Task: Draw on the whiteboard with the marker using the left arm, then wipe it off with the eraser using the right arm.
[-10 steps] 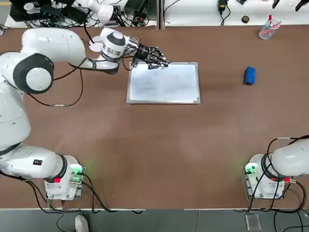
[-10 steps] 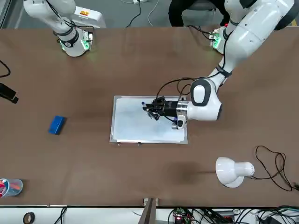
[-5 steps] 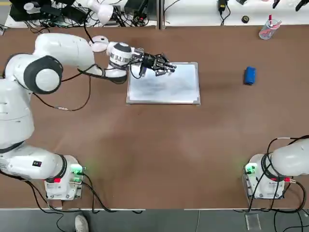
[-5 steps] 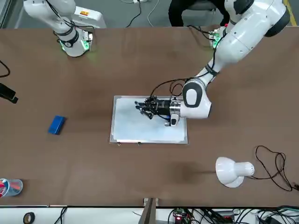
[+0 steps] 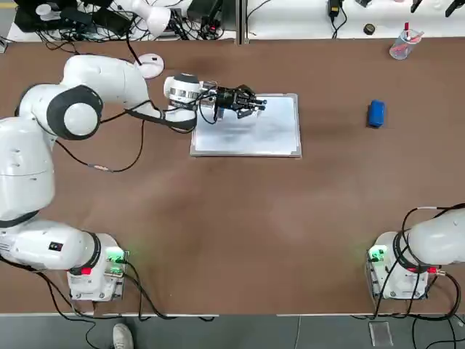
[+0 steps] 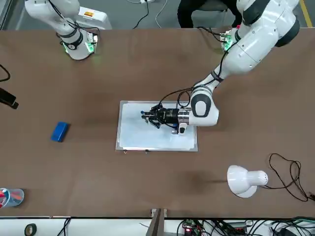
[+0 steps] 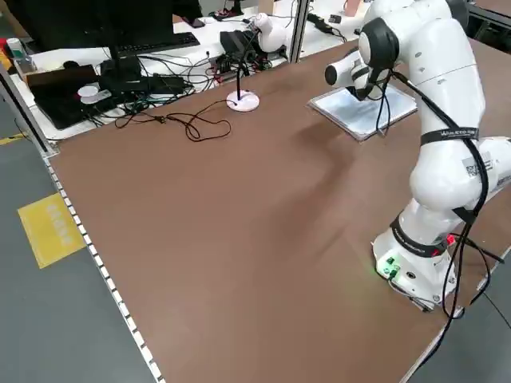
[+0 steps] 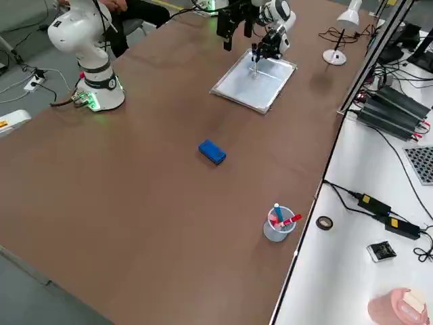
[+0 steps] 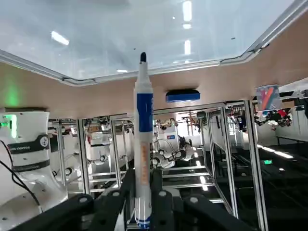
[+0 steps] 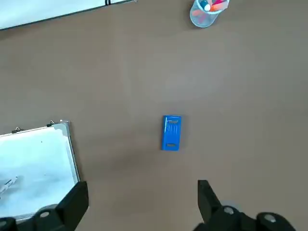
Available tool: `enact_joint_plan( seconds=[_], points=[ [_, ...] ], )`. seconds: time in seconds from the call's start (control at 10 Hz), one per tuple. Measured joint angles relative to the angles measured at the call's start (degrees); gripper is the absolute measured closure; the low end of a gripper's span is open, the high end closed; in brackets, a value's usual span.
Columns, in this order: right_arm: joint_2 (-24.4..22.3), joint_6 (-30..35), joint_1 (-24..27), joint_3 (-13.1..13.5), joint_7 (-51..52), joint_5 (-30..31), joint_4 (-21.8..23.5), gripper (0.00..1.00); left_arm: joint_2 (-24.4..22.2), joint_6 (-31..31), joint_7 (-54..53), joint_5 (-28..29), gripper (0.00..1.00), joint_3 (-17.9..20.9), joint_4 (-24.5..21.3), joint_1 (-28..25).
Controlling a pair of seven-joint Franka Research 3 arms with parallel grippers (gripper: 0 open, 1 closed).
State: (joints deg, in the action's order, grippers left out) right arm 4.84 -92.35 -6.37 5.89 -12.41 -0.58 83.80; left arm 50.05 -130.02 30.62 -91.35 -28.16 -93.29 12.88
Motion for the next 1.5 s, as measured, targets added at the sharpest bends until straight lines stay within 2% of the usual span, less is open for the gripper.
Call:
enact_joint_plan(
  seconds=[1.0,1.5],
  points=[
    [0.0,0.0,0.1,0.2,0.0,0.1,0.0,0.0,3.7,1.2,-2.5,-0.7,0.83,0.0,1.0,0.5],
    [0.0,0.0,0.1,0.2,0.0,0.1,0.0,0.0,4.0,1.9,-2.6,-0.7,0.83,0.3,1.4,-0.2]
  ],
)
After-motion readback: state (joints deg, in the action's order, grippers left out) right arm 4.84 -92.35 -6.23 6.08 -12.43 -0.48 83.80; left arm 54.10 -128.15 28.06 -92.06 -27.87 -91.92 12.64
